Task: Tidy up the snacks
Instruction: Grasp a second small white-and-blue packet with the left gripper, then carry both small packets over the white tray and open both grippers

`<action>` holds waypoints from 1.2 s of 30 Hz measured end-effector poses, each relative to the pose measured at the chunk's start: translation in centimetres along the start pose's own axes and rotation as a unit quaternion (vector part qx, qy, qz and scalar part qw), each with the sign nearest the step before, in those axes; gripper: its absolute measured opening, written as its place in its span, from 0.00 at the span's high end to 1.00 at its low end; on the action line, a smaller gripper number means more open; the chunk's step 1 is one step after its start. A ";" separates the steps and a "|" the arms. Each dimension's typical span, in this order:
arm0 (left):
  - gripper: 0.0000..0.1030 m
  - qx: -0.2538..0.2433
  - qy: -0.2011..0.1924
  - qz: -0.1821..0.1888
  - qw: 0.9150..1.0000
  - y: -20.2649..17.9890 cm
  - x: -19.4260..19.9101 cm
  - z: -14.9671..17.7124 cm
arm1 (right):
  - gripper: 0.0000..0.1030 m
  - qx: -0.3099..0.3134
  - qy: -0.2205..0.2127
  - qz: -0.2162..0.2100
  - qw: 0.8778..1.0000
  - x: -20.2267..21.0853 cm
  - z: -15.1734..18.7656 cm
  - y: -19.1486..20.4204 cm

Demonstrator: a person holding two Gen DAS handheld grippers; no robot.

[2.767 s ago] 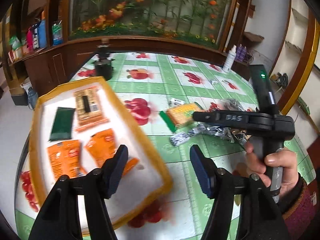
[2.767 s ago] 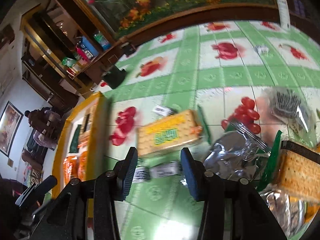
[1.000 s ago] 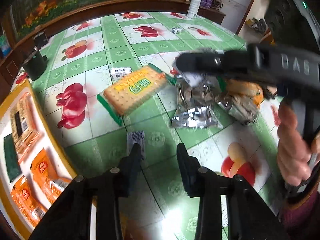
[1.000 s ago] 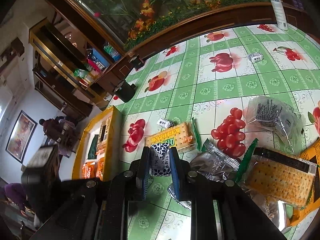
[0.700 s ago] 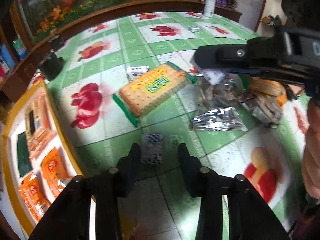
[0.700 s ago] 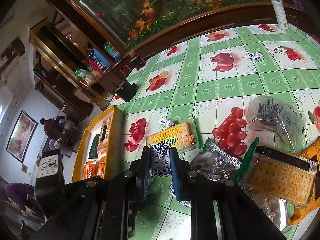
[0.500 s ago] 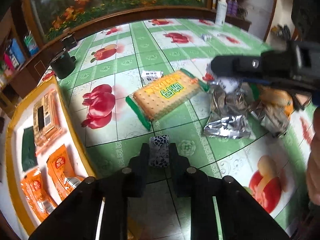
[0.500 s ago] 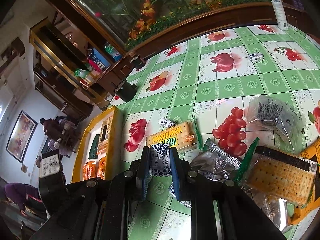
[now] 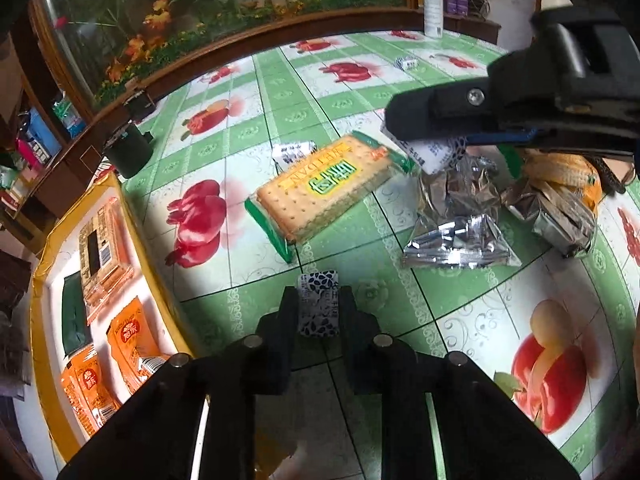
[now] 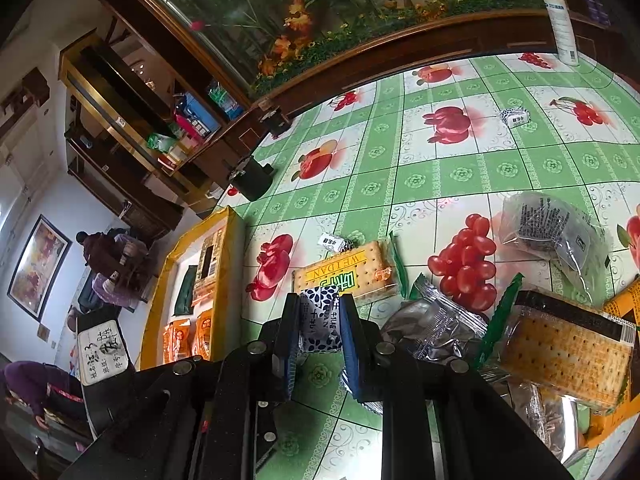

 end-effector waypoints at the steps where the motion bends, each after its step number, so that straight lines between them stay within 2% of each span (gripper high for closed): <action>1: 0.82 0.004 -0.009 0.007 1.000 0.0 0.3 0.0 | 0.80 -0.001 -0.001 0.000 1.000 0.1 0.0 0.0; 5: 0.82 0.023 -0.040 0.046 0.998 0.0 1.8 -0.5 | 0.80 -0.003 -0.005 0.000 1.000 0.3 -0.2 -0.1; 9: 0.82 0.061 -0.067 0.091 0.992 1.0 3.7 -1.0 | 0.80 -0.001 -0.007 -0.003 1.000 0.5 -0.1 0.2; 11: 0.82 0.079 -0.081 0.101 0.988 2.0 4.9 -0.9 | 0.80 0.002 -0.007 -0.005 1.000 0.5 0.0 0.4; 17: 0.82 0.122 -0.111 0.091 0.982 6.1 8.0 1.0 | 0.80 0.024 0.002 -0.020 1.000 0.2 0.9 2.2; 24: 0.82 0.177 -0.117 0.065 0.975 11.1 9.6 5.3 | 0.79 0.094 0.022 -0.062 0.993 -0.6 4.3 8.4; 31: 0.82 0.202 -0.108 0.050 0.972 12.7 10.3 9.5 | 0.79 0.158 0.060 -0.099 0.981 -2.6 9.2 13.9; 36: 0.82 0.199 -0.095 0.046 0.974 12.2 9.8 11.2 | 0.79 0.187 0.076 -0.094 0.975 -4.5 11.4 15.5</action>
Point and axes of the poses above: each gripper's, at about its wrist camera, not at the fingertips, and x roughly against the way its jaws point, y to its left, z to its underside, the point moved 6 cm from there along -x, roughly the way its jaws point, and after that the axes turned 11 degrees about z, right-handed, at the moved point
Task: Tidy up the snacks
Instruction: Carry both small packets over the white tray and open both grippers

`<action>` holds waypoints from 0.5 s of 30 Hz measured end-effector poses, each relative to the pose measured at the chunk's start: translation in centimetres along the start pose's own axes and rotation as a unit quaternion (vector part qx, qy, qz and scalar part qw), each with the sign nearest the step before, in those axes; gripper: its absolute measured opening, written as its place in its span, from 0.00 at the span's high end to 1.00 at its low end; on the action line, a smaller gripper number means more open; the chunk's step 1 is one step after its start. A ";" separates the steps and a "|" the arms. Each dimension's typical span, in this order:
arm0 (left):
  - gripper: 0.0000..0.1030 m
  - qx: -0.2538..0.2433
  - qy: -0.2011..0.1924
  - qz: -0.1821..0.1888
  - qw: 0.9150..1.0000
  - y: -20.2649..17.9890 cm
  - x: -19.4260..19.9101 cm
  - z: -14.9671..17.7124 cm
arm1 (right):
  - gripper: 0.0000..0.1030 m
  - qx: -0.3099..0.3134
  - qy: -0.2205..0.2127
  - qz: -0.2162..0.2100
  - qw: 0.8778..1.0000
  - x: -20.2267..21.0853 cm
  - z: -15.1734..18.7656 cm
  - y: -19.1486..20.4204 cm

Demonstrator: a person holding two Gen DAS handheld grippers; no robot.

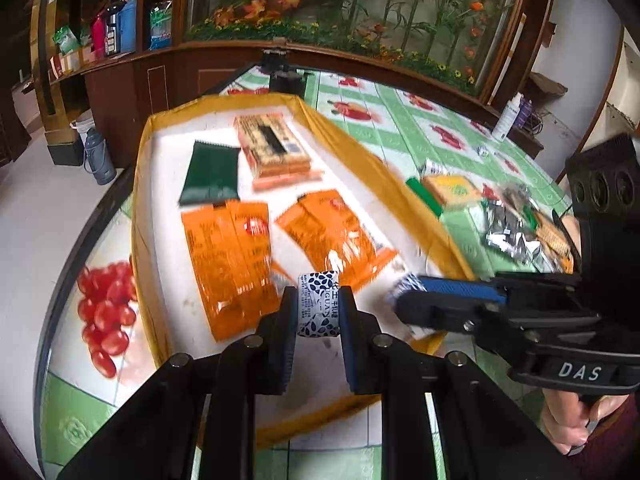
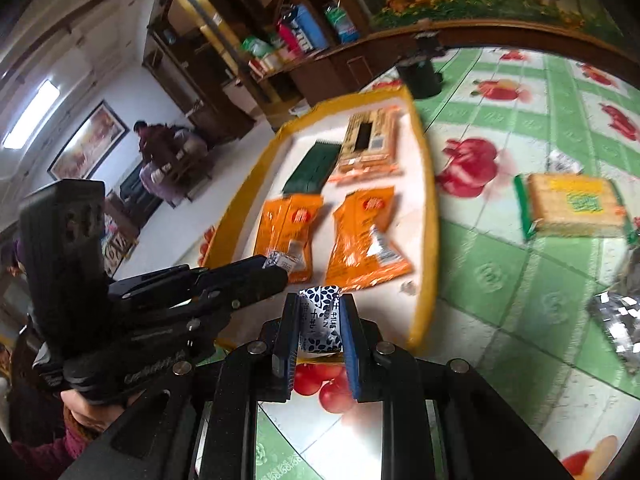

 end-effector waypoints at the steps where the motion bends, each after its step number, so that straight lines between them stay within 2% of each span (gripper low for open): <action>1: 0.82 -0.004 0.002 -0.006 1.000 0.0 -0.2 0.4 | 0.79 0.003 -0.003 0.002 1.000 -0.2 0.0 0.1; 9: 0.82 -0.008 0.004 -0.023 1.000 0.0 -0.7 1.2 | 0.79 0.017 -0.027 0.017 0.999 -1.0 -0.6 0.6; 15: 0.82 -0.009 0.006 -0.030 1.000 -0.3 -1.0 1.3 | 0.79 0.040 -0.029 0.034 0.998 -0.6 -0.2 1.1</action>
Point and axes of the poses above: each gripper's, at about its wrist camera, not at the fingertips, and x roughly against the way its jaws point, y to its left, z to its underside, the point moved 6 cm from there along -x, roughly the way its jaws point, and after that the axes turned 11 degrees about z, right-handed, at the moved point
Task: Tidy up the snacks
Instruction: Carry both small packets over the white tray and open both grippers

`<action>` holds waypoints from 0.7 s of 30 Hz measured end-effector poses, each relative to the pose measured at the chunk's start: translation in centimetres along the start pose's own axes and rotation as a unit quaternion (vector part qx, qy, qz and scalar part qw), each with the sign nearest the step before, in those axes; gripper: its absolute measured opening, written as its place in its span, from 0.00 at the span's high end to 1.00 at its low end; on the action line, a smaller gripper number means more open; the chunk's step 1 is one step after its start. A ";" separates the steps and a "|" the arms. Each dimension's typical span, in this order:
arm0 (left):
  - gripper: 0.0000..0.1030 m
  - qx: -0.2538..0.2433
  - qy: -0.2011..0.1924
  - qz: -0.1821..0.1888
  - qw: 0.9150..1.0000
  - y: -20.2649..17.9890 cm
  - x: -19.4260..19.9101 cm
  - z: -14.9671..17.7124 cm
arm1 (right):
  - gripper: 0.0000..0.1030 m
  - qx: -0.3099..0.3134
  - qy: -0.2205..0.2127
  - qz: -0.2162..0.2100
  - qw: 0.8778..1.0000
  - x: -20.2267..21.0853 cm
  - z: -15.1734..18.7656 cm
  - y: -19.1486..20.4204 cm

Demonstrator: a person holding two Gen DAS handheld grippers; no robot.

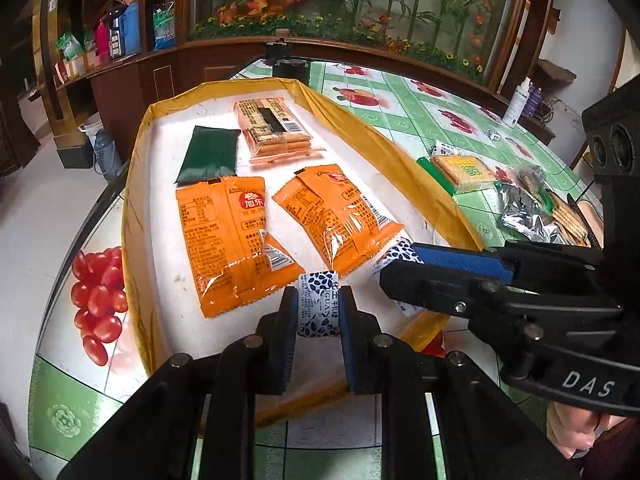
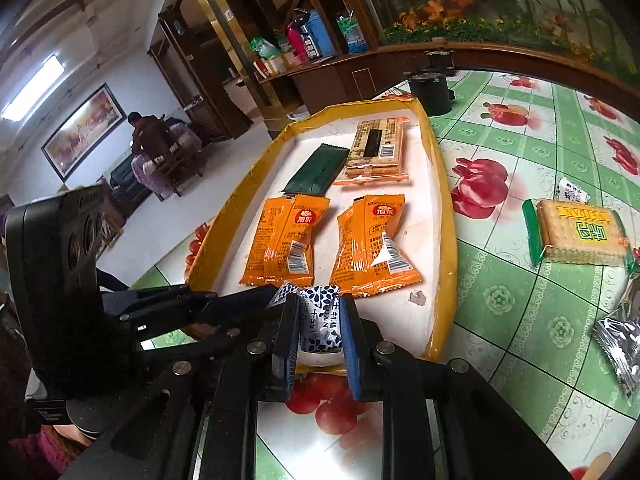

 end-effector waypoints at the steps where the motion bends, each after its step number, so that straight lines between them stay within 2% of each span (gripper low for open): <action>1: 0.82 0.000 0.000 -0.001 1.000 -0.1 0.0 -0.1 | 0.79 -0.001 0.000 -0.001 1.000 0.0 0.0 0.0; 4: 0.82 0.003 0.000 -0.002 1.000 0.1 0.1 -0.1 | 0.77 -0.005 0.001 -0.002 1.000 0.3 0.0 -0.2; 6: 0.82 0.005 0.000 -0.002 1.000 0.2 0.1 0.0 | 0.72 -0.009 0.000 -0.008 1.000 0.6 0.0 -0.3; 8: 0.82 0.007 0.000 -0.002 1.000 0.3 0.1 0.0 | 0.51 -0.017 -0.004 -0.015 1.000 1.0 -0.2 -0.6; 14: 0.80 0.016 -0.015 0.005 1.000 0.5 1.2 -0.3 | 0.49 -0.048 -0.033 -0.031 0.998 2.9 -1.3 -1.8; 15: 0.75 0.016 -0.020 0.007 1.000 0.5 1.5 -0.4 | 0.48 -0.058 -0.042 -0.028 0.997 3.5 -1.5 -2.3; 16: 0.69 0.015 -0.028 0.007 0.999 0.3 1.8 -0.6 | 0.43 -0.067 -0.053 -0.019 0.996 4.1 -1.7 -2.9; 17: 0.54 0.014 -0.034 0.005 0.999 0.2 2.1 -0.7 | 0.35 -0.078 -0.064 -0.008 0.995 4.7 -1.9 -3.7; 18: 0.40 0.011 -0.039 0.004 0.999 0.1 2.3 -0.8 | 0.31 -0.094 -0.080 0.002 0.992 5.4 -2.2 -4.6; 19: 0.36 0.010 -0.046 0.002 0.999 0.0 2.5 -1.0 | 0.27 -0.111 -0.091 0.007 0.990 6.0 -2.4 -5.5; 21: 0.34 0.011 -0.049 0.003 0.999 -0.2 2.8 -1.2 | 0.27 -0.147 -0.096 0.005 0.984 6.6 -2.6 -7.3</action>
Point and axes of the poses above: each gripper's, at about its wrist camera, not at the fingertips, and x roughly against the way its jaws point, y to its left, z to its underside, the point moved 6 cm from there along -x, roughly the way its jaws point, and after that the axes turned 11 degrees about z, right-handed, at the moved point
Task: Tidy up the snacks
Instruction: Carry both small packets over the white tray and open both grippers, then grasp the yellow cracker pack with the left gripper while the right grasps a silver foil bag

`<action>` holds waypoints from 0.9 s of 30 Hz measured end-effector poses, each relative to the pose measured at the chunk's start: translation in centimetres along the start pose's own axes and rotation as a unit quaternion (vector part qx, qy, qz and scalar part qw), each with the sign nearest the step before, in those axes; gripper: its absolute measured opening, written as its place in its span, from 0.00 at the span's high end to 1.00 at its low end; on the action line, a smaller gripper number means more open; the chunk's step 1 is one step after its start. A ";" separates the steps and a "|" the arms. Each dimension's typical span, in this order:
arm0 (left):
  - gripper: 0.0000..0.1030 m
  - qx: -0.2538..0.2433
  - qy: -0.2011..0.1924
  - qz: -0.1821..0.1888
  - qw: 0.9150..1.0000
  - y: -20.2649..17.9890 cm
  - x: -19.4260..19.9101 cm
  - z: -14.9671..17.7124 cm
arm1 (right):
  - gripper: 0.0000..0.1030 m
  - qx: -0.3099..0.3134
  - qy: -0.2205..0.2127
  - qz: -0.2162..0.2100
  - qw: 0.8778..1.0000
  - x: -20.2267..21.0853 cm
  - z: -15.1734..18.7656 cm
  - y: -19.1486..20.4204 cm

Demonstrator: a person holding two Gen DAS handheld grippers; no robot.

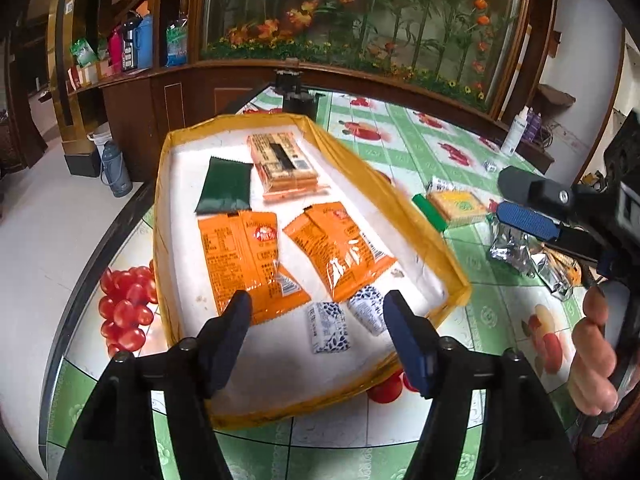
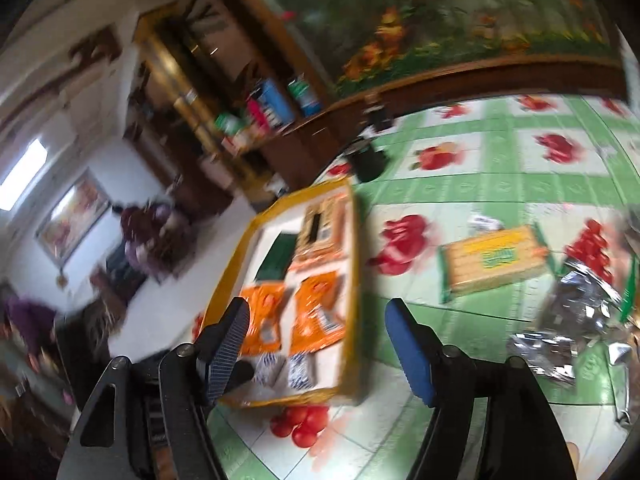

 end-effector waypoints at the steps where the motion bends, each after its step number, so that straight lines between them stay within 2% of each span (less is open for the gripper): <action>1: 0.34 0.001 0.001 0.001 1.000 -0.1 0.0 -0.1 | 0.27 -0.029 -0.003 -0.007 1.000 0.2 -0.3 -1.0; 3: 0.31 0.002 -0.001 0.004 1.000 -0.4 0.3 -0.2 | 0.28 -0.072 -0.006 -0.025 0.997 0.6 -0.7 -2.8; 5: 0.26 -0.002 -0.006 0.007 1.000 -0.9 0.5 -0.2 | 0.44 -0.091 -0.010 -0.007 0.996 1.1 -1.3 -4.5; 9: 0.25 -0.024 -0.009 0.018 1.000 -3.1 0.5 0.1 | 0.45 -0.118 -0.006 -0.013 0.993 2.6 -2.8 -7.6; 16: 0.25 -0.065 0.023 0.073 0.995 -8.7 -1.2 0.4 | 0.45 -0.168 -0.012 -0.005 0.986 5.9 -3.4 -13.4; 20: 0.25 -0.086 0.036 0.098 0.991 -11.8 -2.9 -2.6 | 0.45 -0.210 -0.003 0.007 0.978 6.0 -3.0 -16.1; 24: 0.25 -0.092 0.065 0.095 0.989 -13.7 -6.9 -6.9 | 0.44 -0.249 0.008 -0.016 0.968 5.7 -2.6 -17.2; 27: 0.25 -0.090 0.098 0.088 0.987 -14.7 -10.9 -9.2 | 0.44 -0.251 0.006 -0.011 0.968 5.7 -2.7 -17.4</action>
Point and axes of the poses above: each gripper's, at about its wrist camera, not at the fingertips, and x roughly against the way its jaws point, y to its left, z to its underside, the point moved 6 cm from there along -x, roughly the way its jaws point, and after that the axes turned 11 degrees about z, right-handed, at the moved point
